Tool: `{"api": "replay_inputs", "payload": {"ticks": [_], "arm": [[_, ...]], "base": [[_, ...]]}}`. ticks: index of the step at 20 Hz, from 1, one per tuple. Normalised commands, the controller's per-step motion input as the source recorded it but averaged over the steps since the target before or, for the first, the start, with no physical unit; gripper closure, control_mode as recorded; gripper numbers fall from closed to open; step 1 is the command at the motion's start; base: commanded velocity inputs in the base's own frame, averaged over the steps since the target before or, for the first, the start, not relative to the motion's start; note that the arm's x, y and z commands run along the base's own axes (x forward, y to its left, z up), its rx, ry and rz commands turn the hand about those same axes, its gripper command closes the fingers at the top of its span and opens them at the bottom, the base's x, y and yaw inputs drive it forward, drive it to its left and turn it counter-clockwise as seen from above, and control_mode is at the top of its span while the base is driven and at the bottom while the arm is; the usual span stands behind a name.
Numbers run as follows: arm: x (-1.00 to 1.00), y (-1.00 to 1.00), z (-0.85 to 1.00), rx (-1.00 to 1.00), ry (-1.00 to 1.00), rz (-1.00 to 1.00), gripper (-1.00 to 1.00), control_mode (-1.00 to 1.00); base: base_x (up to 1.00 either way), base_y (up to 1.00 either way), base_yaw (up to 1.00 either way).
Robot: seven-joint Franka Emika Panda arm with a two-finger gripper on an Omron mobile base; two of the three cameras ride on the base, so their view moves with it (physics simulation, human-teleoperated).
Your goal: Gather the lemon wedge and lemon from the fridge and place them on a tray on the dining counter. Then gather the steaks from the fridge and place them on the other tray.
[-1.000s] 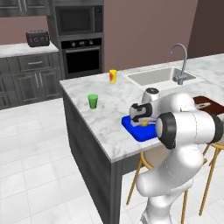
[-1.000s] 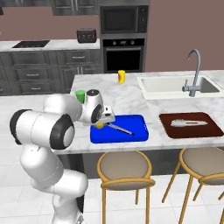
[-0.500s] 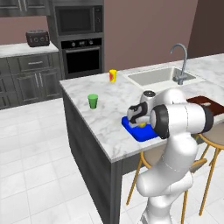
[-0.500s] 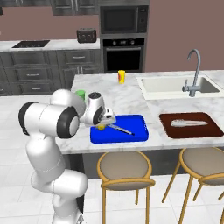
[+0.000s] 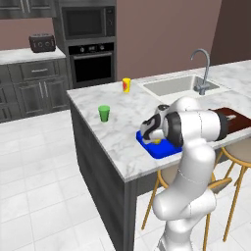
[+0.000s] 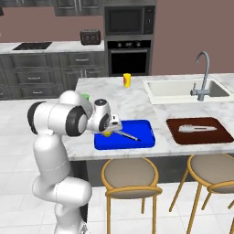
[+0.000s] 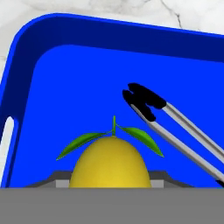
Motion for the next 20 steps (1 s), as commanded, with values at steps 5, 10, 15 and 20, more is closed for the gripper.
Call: {"api": "replay_inputs", "payload": {"ticks": [5, 10, 15, 20], "arm": [[0.15, 0.0, -0.16, 0.0, 0.0, 0.0, -1.0, -1.0], [0.0, -0.02, -0.01, 0.0, 0.0, 0.0, -1.0, -1.0], [-0.01, 0.0, 0.02, 0.0, 0.0, 0.0, -1.0, -1.0], [-0.18, 0.0, 0.32, 0.0, -0.01, 0.0, -1.0, -1.0]], "base": [[0.0, 0.0, 0.0], [0.0, 0.0, 0.0], [0.0, 0.0, 0.0], [0.0, 0.0, 0.0]]}}
